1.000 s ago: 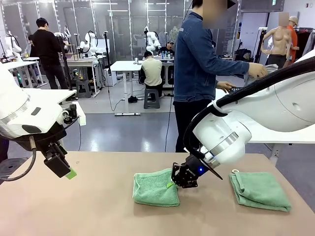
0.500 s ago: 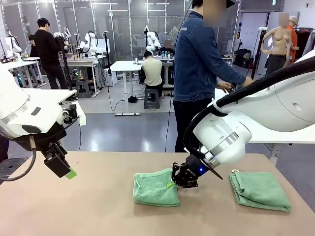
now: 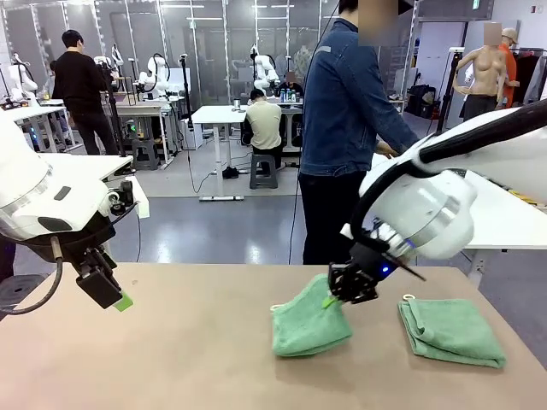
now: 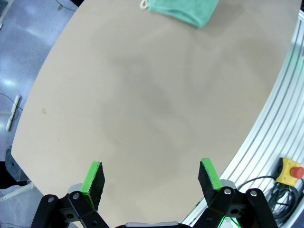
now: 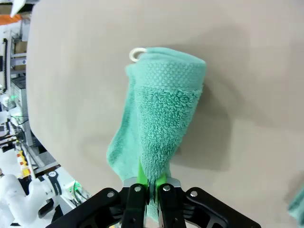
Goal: Fold the towels and place them in the basket.
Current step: Stack the folded Towel with hook on the right side of the table.
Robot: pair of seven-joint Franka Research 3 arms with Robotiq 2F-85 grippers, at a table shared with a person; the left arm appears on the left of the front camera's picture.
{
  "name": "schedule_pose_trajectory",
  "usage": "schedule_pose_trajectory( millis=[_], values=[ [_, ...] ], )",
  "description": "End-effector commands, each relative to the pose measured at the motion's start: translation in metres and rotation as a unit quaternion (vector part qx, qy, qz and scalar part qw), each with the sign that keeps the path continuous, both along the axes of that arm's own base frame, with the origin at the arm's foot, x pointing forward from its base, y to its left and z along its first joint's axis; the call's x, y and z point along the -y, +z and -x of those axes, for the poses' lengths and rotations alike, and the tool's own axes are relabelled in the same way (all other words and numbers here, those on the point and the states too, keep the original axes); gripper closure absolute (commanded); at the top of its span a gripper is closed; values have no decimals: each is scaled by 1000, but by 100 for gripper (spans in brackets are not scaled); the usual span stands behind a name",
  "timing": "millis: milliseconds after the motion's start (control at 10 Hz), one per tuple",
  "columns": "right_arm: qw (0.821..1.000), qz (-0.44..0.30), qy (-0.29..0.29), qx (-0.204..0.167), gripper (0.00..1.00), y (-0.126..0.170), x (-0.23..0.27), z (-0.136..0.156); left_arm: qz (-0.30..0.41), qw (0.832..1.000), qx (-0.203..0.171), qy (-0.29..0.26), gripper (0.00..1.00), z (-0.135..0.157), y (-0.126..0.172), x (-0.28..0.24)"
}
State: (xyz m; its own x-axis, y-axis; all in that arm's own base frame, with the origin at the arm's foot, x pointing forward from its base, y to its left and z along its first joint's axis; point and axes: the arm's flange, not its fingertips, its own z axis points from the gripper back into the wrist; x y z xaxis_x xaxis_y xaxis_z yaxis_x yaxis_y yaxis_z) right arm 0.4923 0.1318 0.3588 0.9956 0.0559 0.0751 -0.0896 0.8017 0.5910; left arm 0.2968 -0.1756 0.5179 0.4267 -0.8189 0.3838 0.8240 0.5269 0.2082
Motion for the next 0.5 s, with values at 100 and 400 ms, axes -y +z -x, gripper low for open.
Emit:
schedule_pose_trajectory(
  millis=[100, 400],
  values=[
    [1000, 30, -7, 2, 93, 42, 50, 4, -4, 1000, 7, 7, 0, -1, -1, 3],
    [997, 59, 26, 34, 93, 72, 84, -3, -4, 1000, 7, 7, 0, -1, -1, 3]
  ],
)
